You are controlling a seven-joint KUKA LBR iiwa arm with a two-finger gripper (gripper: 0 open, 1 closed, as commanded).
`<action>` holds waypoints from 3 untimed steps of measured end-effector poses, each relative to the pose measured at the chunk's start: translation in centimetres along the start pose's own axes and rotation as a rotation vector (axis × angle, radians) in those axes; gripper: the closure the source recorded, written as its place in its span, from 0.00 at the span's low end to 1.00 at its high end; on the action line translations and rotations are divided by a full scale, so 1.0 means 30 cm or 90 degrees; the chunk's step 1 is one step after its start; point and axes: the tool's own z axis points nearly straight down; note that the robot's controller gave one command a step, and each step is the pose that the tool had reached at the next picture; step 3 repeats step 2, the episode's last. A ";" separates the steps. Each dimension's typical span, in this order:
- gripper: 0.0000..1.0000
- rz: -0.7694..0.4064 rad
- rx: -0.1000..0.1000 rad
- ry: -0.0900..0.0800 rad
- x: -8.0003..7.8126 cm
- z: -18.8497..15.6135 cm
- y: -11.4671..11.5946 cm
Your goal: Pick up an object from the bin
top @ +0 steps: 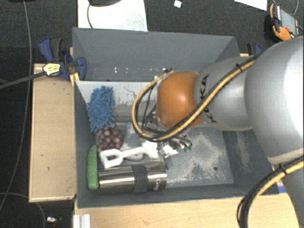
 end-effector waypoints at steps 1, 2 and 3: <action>1.00 0.004 0.003 0.002 0.010 -0.077 -0.015; 1.00 0.005 -0.002 0.003 0.010 -0.195 -0.006; 1.00 0.005 -0.002 0.003 0.010 -0.195 -0.006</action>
Offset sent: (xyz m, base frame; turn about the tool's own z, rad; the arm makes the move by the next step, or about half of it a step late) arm -0.0015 -0.0024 0.1197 0.0031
